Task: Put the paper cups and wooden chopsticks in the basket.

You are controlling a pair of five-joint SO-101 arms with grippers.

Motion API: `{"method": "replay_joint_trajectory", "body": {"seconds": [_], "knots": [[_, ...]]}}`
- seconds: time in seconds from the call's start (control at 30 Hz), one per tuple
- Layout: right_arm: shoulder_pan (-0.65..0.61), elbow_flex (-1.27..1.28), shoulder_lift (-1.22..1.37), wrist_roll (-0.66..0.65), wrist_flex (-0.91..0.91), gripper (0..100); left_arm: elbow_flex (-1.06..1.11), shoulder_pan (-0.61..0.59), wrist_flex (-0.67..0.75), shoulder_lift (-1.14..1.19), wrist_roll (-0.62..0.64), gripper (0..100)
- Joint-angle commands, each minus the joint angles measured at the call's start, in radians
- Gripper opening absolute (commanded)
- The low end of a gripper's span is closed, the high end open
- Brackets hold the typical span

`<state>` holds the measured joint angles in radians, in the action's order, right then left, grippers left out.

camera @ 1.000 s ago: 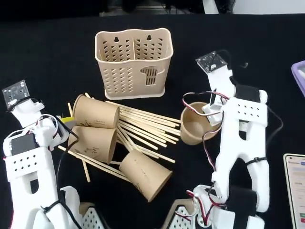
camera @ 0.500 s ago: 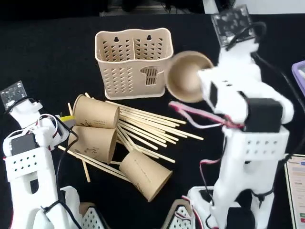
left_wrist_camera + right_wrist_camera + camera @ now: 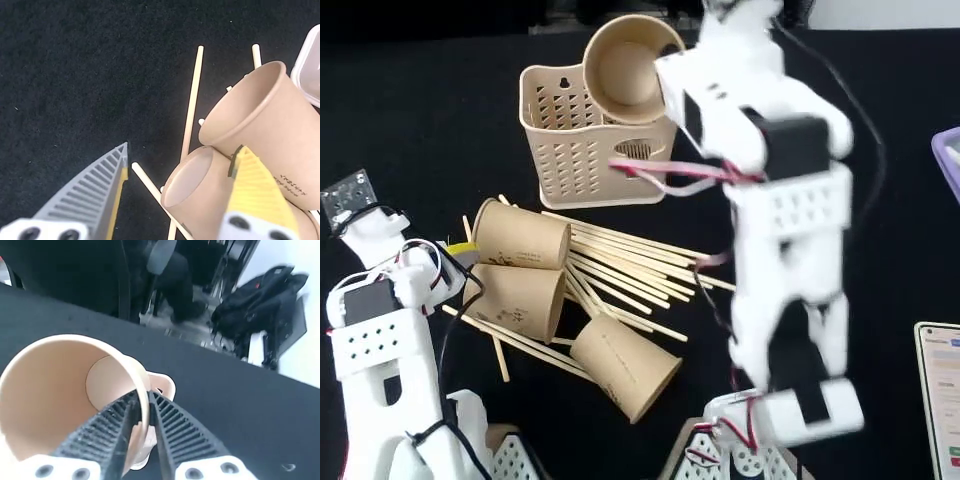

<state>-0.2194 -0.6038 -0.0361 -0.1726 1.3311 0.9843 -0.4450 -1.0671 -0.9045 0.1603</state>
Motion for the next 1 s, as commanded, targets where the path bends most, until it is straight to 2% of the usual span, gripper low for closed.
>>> {"method": "replay_joint_trajectory", "body": {"seconds": [0.0,0.2,0.53,0.83,0.97], "knots": [[0.003,-0.153,0.136,0.011,-0.009,1.1,-0.064,-0.013,0.000,-0.020,0.008,33],[0.005,-0.289,0.251,0.008,0.123,1.1,-0.064,-0.013,0.000,-0.020,0.008,33],[0.064,-0.395,0.334,0.008,0.141,1.4,-0.065,-0.015,-0.002,-0.020,0.008,33],[0.048,-0.406,0.332,0.008,0.190,17.5,-0.065,-0.015,-0.002,-0.020,0.008,33],[0.048,-0.487,0.295,0.008,0.233,22.4,-0.065,-0.015,-0.002,-0.020,0.008,33]]}}
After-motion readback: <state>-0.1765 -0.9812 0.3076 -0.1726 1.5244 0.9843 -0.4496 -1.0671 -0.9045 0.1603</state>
